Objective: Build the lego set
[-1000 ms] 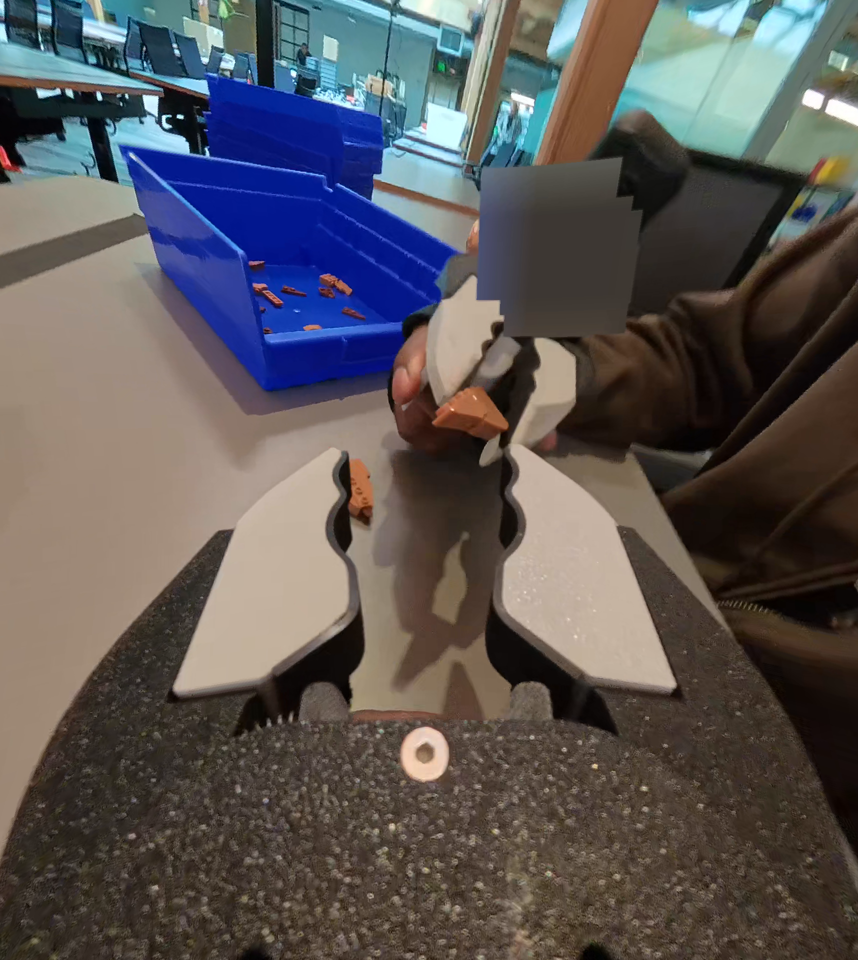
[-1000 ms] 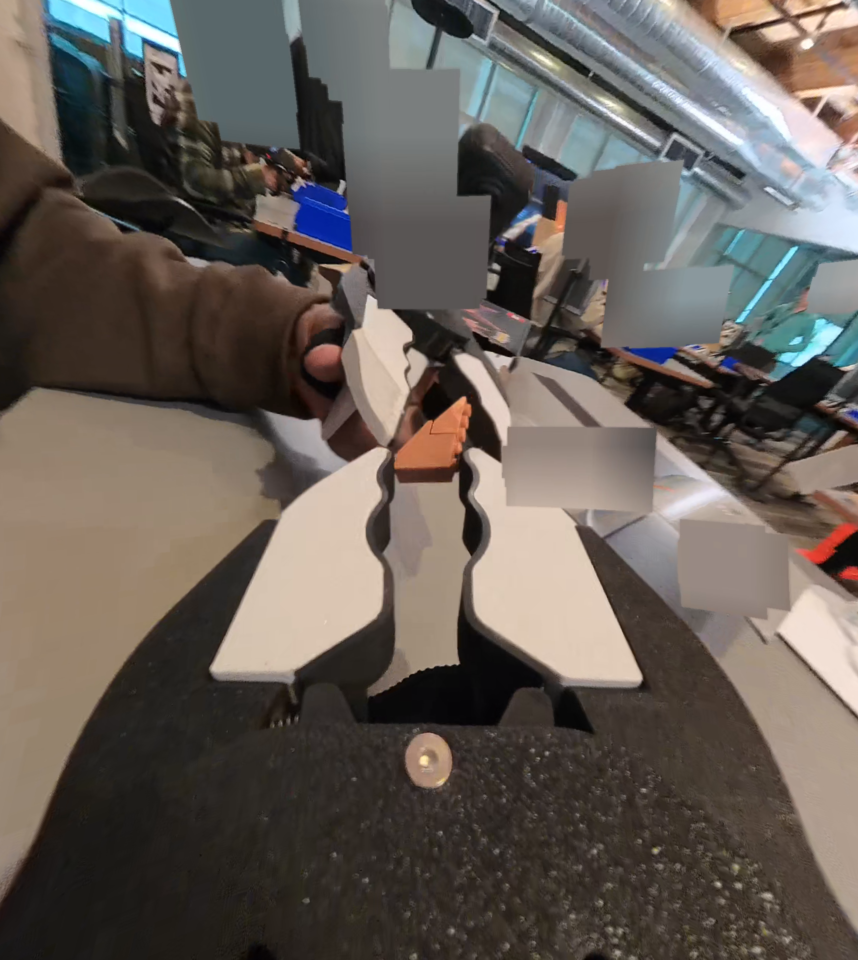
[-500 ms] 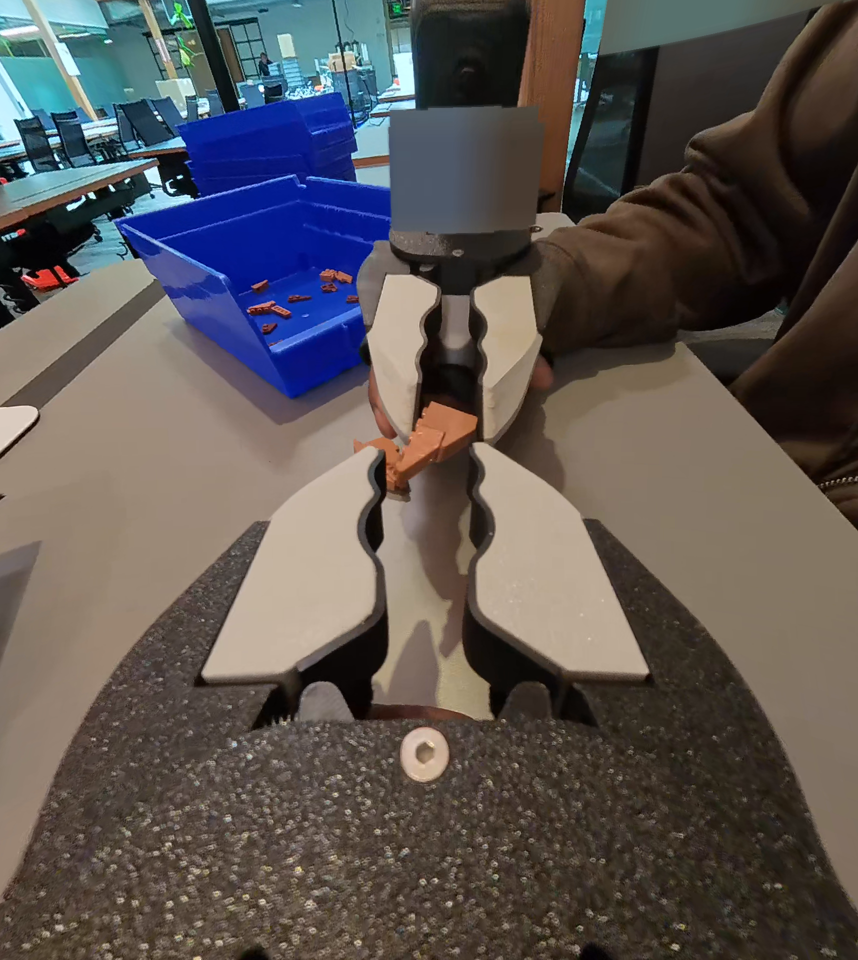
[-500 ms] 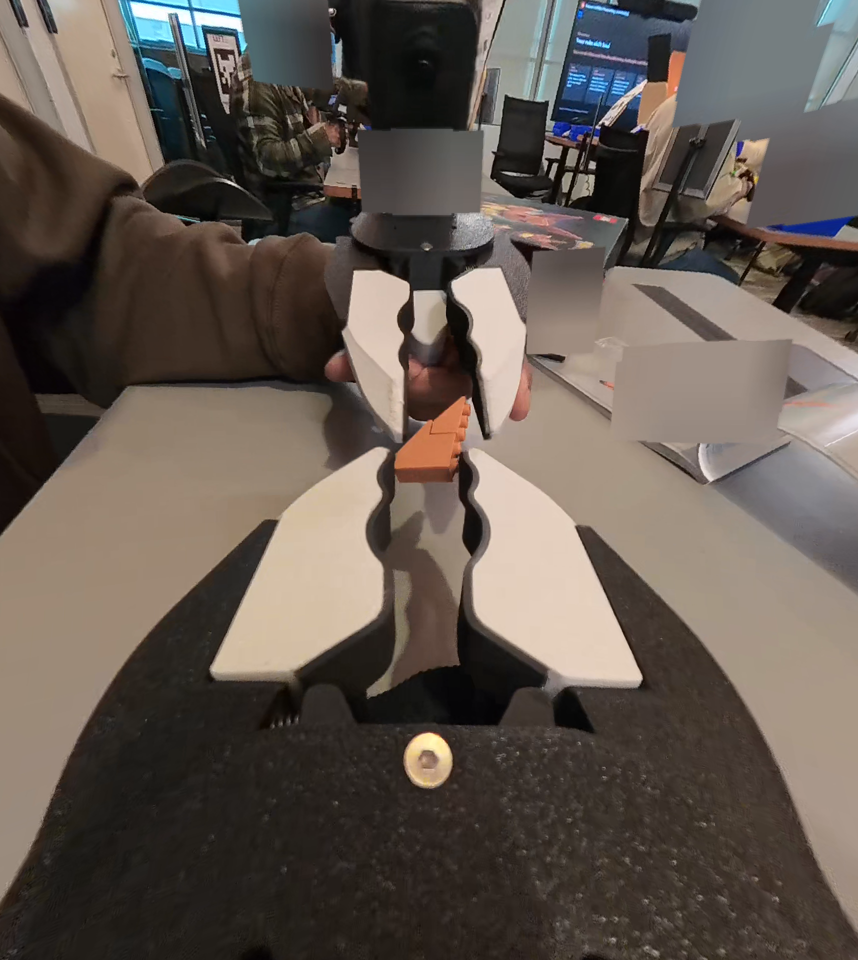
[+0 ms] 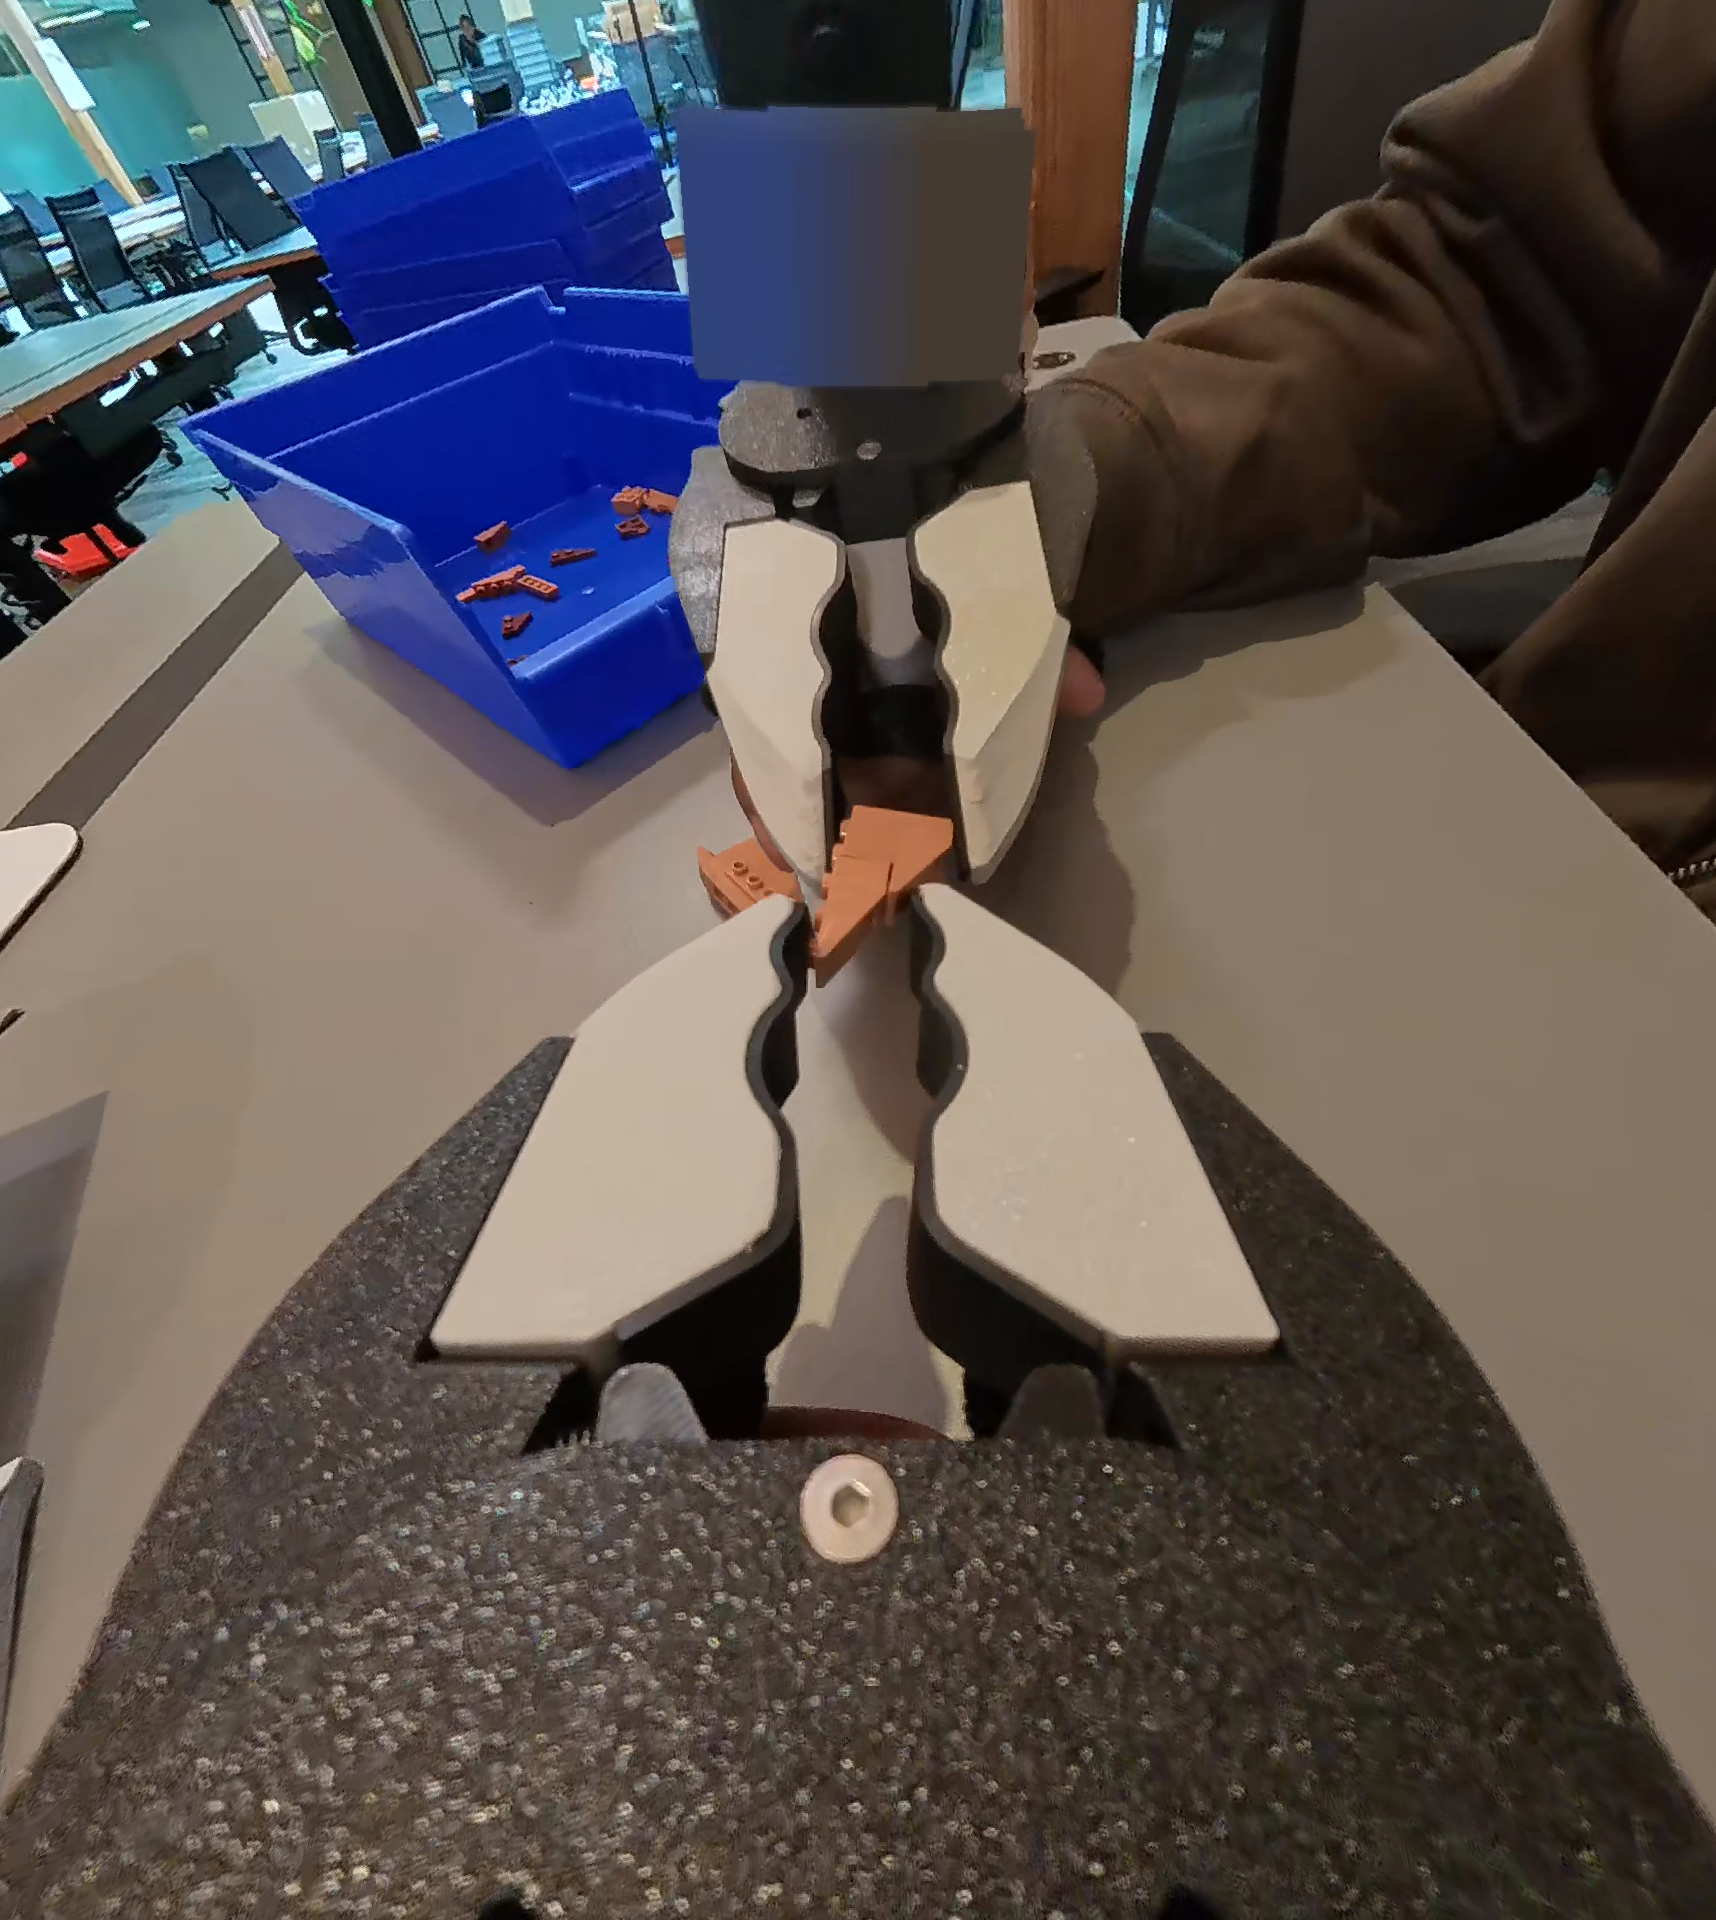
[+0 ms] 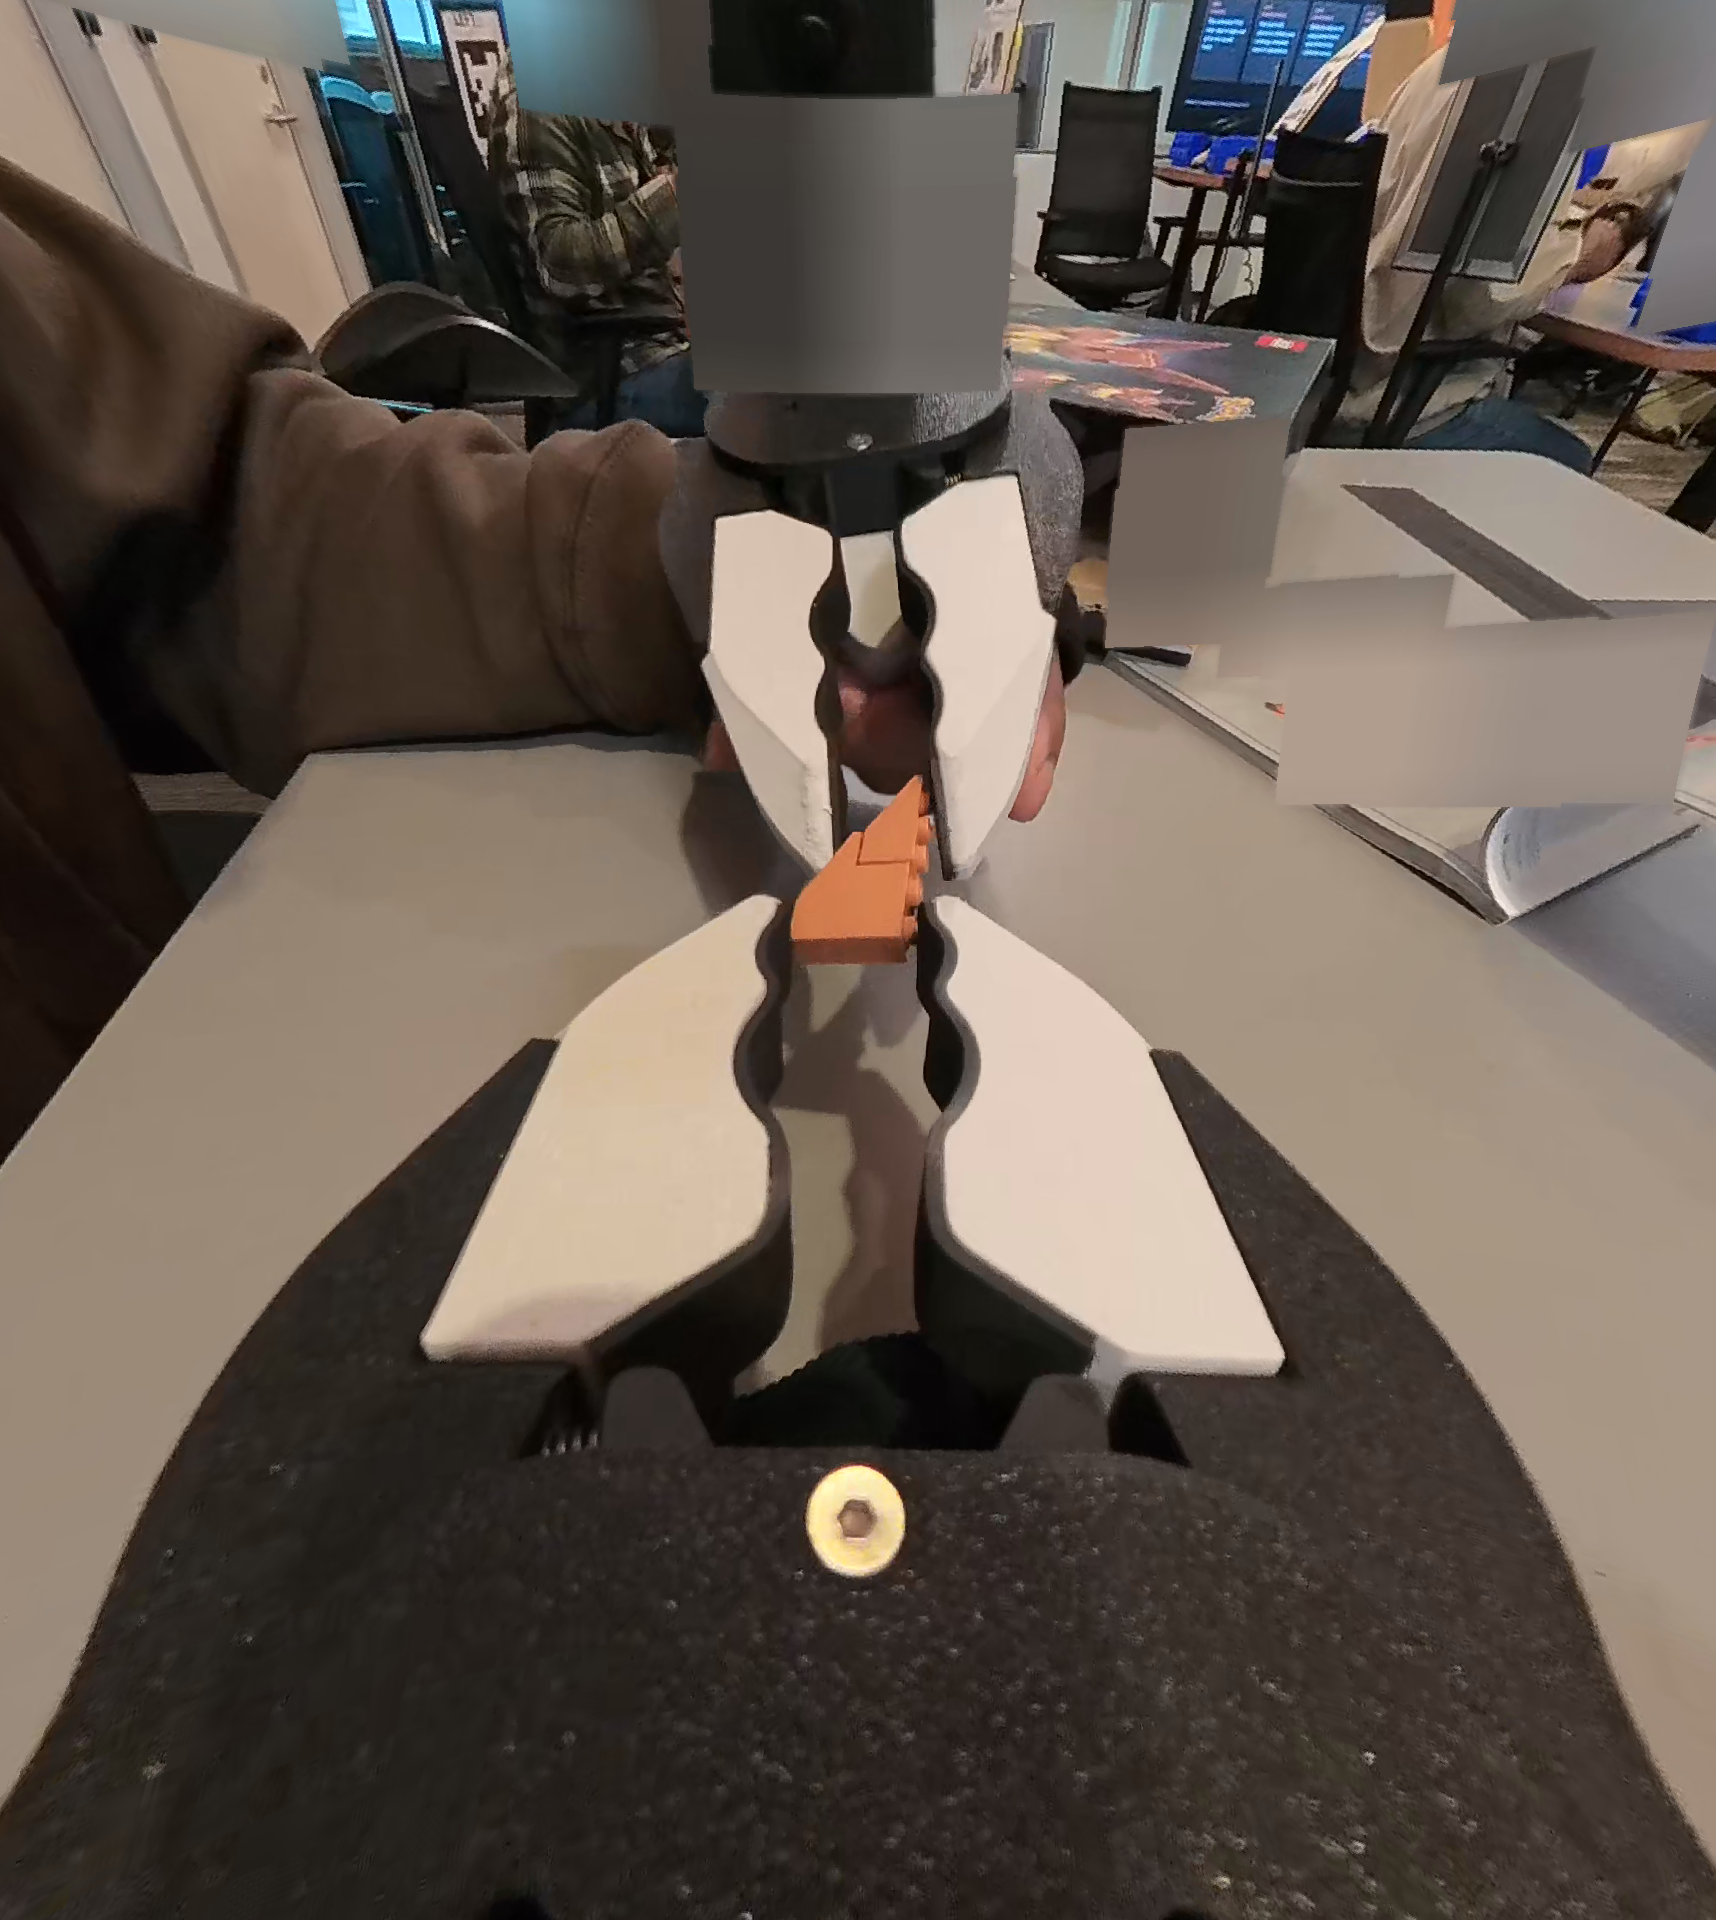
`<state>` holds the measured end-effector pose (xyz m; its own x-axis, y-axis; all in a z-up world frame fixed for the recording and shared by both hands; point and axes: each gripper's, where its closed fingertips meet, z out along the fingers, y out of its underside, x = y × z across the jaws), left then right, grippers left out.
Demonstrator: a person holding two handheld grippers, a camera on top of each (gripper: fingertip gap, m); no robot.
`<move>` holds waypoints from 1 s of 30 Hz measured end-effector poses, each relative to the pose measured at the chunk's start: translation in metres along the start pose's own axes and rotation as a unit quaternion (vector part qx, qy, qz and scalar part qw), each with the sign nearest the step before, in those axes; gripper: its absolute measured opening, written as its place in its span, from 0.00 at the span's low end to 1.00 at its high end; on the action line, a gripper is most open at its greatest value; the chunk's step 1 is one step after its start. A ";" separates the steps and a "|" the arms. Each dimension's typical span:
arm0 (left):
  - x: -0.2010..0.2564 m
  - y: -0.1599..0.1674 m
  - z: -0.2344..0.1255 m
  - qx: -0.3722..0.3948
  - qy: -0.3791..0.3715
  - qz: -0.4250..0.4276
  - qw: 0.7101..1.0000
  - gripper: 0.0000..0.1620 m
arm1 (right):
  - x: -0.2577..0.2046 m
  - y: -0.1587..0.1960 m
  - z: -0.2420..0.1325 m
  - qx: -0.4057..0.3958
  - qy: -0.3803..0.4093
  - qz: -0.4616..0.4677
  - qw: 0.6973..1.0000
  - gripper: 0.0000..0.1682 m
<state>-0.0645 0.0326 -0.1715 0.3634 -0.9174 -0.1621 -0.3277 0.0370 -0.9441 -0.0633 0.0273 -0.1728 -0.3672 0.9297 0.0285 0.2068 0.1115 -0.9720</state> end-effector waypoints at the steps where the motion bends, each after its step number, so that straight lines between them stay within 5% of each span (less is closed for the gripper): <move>1: 0.001 0.001 0.000 -0.004 0.001 0.004 1.000 0.11 | 0.000 0.000 0.000 -0.002 -0.001 0.000 1.000 0.13; 15: 0.000 0.000 0.001 -0.011 -0.007 -0.012 1.000 0.12 | 0.002 0.000 -0.001 -0.014 0.012 -0.015 1.000 0.13; 20: -0.005 -0.001 -0.002 0.017 0.008 -0.152 0.988 0.24 | 0.008 0.000 -0.002 -0.024 0.051 -0.053 0.997 0.13; 30: -0.017 -0.002 0.000 0.075 0.056 -0.417 0.904 0.19 | 0.017 -0.001 -0.005 -0.042 0.097 -0.102 0.989 0.13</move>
<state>-0.0702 0.0485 -0.1670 0.3366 -0.6844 0.6467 0.1456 -0.6407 -0.7539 -0.0647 0.0446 -0.1698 -0.2291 0.9339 0.2747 0.2238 0.3251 -0.9188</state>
